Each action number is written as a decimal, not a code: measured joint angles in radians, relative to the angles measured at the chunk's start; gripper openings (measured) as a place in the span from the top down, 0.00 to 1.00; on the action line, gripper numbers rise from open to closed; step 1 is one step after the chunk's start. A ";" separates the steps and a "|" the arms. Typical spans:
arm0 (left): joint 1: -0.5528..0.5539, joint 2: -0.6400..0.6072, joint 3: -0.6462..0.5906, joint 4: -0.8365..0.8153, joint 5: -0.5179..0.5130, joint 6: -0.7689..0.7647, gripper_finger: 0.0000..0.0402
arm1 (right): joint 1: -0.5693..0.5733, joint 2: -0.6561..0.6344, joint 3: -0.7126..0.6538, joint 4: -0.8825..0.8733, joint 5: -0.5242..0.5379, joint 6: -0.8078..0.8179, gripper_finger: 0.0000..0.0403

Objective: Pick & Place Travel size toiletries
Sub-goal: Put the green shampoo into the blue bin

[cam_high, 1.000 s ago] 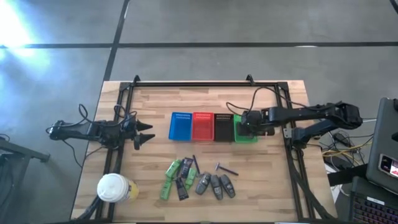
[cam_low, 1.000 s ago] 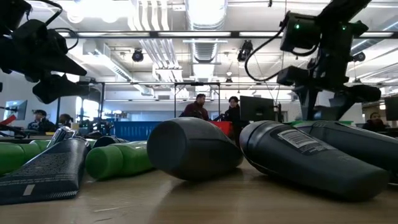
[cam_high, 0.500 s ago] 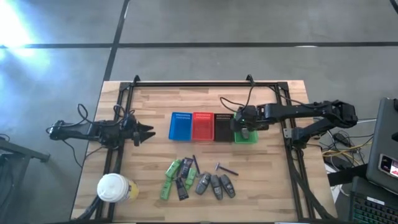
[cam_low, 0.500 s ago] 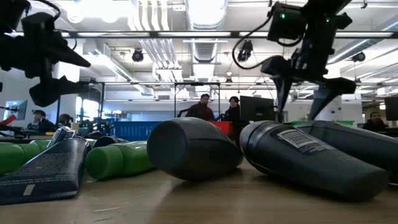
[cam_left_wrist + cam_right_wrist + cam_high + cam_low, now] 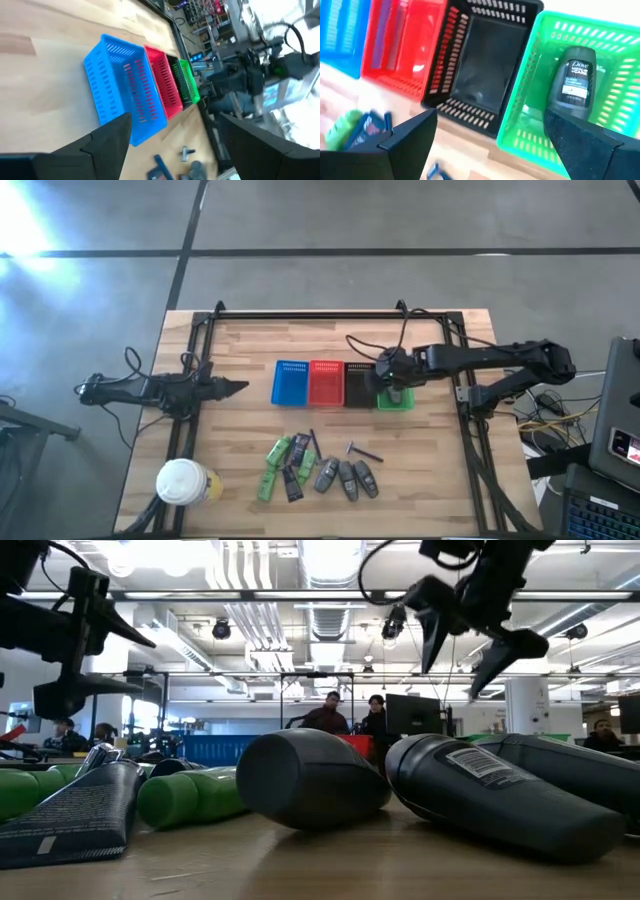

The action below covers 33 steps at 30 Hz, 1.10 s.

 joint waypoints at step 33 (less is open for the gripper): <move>-0.203 1.159 0.644 -0.280 0.295 0.005 0.24 | 0.309 -0.002 0.054 -0.264 0.078 -0.005 0.10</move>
